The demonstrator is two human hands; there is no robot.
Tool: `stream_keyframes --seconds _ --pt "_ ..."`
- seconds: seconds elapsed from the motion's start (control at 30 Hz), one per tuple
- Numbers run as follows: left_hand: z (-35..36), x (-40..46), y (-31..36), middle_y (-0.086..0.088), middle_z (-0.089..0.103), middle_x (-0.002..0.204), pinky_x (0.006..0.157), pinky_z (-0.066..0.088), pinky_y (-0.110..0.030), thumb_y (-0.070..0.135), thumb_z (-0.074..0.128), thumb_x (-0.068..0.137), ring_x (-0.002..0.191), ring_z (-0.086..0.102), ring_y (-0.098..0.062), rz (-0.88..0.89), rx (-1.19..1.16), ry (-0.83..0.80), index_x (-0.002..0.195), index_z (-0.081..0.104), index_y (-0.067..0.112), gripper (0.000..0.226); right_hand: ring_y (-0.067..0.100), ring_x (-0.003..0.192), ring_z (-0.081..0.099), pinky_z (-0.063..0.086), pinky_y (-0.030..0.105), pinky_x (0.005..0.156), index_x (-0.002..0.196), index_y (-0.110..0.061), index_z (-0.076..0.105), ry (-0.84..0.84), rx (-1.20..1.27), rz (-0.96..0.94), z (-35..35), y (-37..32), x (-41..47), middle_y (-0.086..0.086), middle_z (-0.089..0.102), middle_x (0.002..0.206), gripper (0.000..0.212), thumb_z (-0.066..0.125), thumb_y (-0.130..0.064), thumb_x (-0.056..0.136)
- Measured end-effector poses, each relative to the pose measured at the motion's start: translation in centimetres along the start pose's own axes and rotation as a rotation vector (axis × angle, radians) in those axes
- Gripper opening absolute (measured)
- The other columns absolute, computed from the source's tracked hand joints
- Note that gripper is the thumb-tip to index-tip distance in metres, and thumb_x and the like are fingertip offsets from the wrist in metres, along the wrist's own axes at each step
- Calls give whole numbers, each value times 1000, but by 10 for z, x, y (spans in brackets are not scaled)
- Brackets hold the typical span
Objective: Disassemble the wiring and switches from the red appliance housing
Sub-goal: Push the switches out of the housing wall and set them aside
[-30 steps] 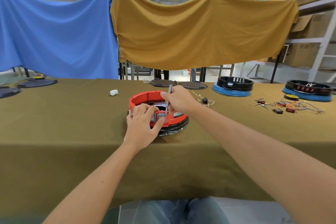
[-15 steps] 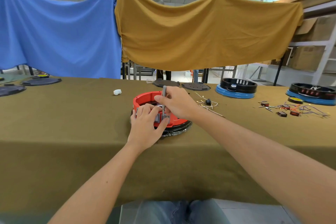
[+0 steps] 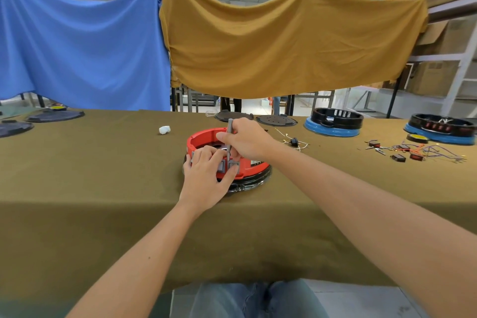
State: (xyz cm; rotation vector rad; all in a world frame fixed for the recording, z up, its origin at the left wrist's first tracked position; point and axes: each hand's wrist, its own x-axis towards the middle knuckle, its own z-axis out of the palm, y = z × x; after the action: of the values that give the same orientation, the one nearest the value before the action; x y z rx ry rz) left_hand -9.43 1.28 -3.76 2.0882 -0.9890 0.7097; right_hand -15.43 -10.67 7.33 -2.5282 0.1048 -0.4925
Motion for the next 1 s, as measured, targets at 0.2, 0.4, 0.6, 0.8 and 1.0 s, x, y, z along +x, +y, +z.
stream_keyframes --seconds 0.2,0.4,0.6,0.8,1.0 --pt "1 1 -1 9 46 109 105 33 -60 48 54 94 117 39 -16 -1 16 0 110 60 24 29 23 65 69 61 43 79 83 -3 61 -87 -62 67 -1 -9 12 10 68 66 35 52 -31 103" --pt "2 1 -2 11 45 110 107 31 -60 51 52 93 117 37 -14 -6 1 -1 111 59 27 31 27 69 74 62 40 76 93 6 66 -113 -62 75 -2 -10 15 17 74 75 42 51 -31 103" --pt "2 2 -2 10 46 111 107 30 -62 49 54 94 118 38 -16 -7 10 -3 108 58 26 28 17 63 67 54 29 61 93 -3 60 -8 -52 -59 0 3 1 6 70 73 35 54 -36 102" --pt "1 1 -1 11 45 107 105 33 -61 53 50 93 114 38 -14 -5 12 -9 107 59 26 31 11 52 65 55 25 59 87 -2 63 -80 -47 -3 -2 -2 9 5 69 65 34 54 -30 102" --pt "0 2 1 11 44 105 104 34 -60 57 45 90 112 37 -11 -3 5 -18 110 60 27 39 14 45 66 57 31 58 75 -2 61 -166 -83 71 -4 -10 20 7 66 58 40 51 -28 104"
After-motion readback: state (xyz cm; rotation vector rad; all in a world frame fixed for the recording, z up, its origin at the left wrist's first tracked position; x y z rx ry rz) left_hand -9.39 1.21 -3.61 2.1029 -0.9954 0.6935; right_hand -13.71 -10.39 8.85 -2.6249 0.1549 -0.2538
